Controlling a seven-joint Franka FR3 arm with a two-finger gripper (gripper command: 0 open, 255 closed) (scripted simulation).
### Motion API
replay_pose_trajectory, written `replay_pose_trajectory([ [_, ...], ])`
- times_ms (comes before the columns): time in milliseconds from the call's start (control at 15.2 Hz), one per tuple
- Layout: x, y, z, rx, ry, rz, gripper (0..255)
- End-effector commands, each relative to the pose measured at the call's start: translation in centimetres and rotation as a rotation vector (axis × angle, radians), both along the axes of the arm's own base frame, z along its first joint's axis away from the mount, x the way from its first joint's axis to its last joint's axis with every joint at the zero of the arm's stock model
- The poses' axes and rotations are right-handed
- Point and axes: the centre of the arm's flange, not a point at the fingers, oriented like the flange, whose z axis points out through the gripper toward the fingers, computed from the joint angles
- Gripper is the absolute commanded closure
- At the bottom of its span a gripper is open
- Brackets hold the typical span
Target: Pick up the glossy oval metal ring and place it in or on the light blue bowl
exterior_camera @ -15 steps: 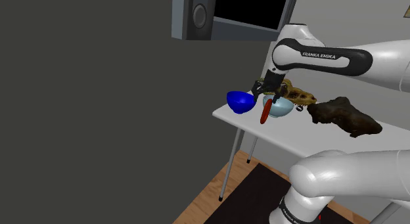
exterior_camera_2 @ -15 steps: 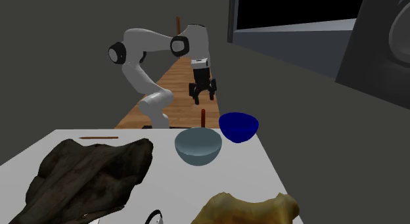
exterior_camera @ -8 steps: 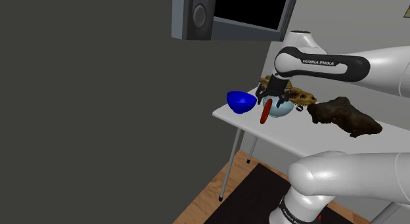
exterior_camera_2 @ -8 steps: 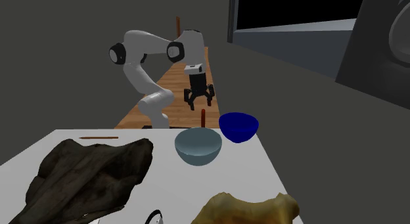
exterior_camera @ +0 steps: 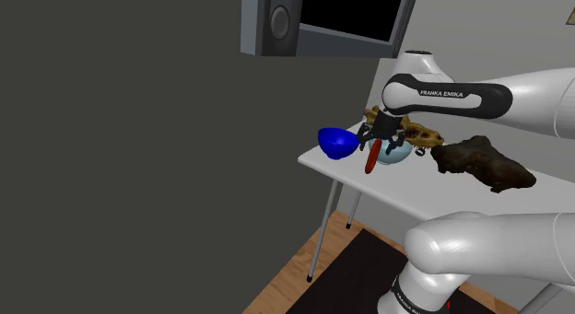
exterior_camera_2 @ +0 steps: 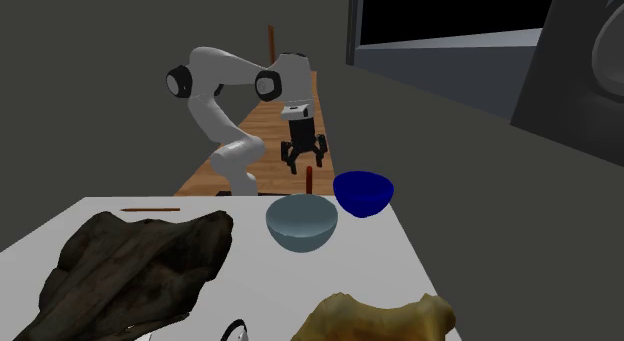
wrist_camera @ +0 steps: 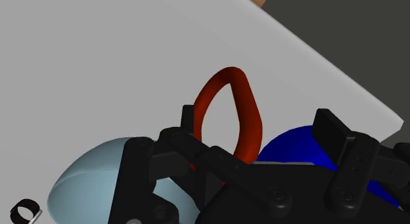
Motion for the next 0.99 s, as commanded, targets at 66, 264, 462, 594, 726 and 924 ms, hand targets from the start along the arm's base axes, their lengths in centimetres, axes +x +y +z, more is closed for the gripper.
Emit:
replay_pose_trajectory([
  [66, 0.0, 0.0, 0.0, 0.000, 0.000, 0.000, 0],
  [264, 0.0, 0.0, 0.0, 0.000, 0.000, 0.000, 255],
  [462, 0.0, 0.0, 0.0, 0.000, 0.000, 0.000, 255],
  [594, 0.0, 0.0, 0.0, 0.000, 0.000, 0.000, 255],
  [726, 0.0, 0.0, 0.0, 0.000, 0.000, 0.000, 255],
  [924, 0.0, 0.0, 1.6, 0.000, 0.000, 0.000, 255],
])
